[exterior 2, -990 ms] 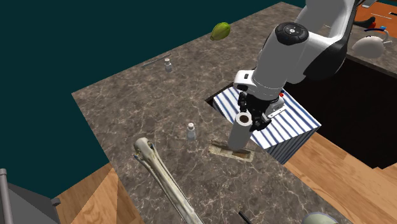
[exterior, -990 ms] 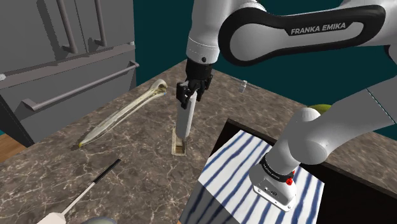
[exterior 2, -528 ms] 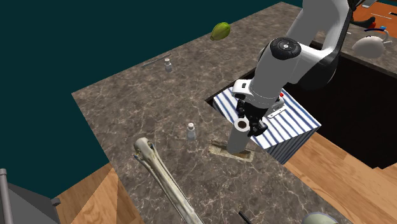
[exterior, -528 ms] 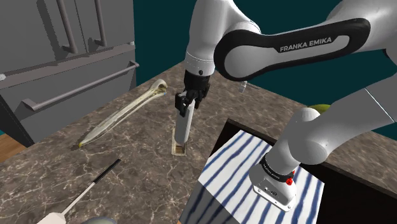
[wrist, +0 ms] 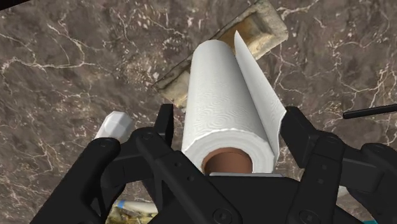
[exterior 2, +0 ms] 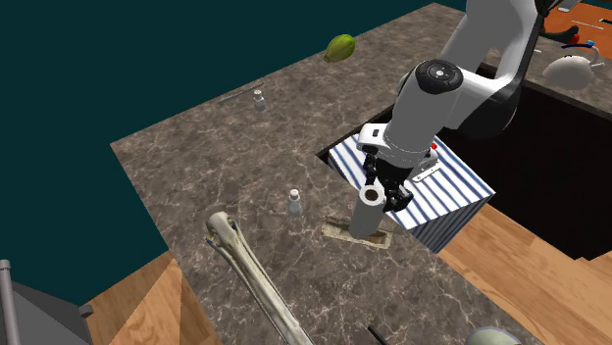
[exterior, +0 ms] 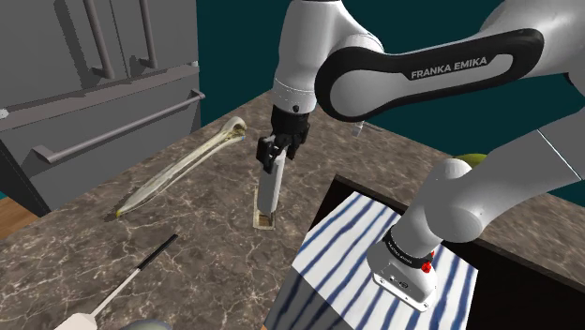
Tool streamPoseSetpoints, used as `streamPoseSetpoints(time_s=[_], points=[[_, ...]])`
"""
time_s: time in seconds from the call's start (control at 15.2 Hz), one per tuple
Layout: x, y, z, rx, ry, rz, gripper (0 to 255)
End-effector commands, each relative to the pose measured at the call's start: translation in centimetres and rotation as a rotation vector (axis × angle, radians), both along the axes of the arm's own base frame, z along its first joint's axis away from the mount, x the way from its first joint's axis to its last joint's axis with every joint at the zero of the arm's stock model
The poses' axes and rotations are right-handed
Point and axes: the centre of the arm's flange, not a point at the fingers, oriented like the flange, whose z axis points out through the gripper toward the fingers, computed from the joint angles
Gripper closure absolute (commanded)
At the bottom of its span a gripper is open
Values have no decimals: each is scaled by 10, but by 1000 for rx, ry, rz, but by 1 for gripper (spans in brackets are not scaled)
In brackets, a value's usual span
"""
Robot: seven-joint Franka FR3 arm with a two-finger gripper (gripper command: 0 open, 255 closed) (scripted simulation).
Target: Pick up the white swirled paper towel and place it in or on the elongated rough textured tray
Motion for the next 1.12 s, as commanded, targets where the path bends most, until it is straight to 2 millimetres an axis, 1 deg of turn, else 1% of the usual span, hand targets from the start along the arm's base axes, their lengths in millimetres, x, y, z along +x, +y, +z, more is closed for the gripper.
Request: streamPoseSetpoints(time_s=[0.0,0.26,0.46,0.53,1.06], points=[[0,0,0,0,0,0,0],[0,0,0,0,0,0,0],[-2,2,40,0,0,0,0],[-2,3,50,0,0,0,0],[-2,3,50,0,0,0,0]])
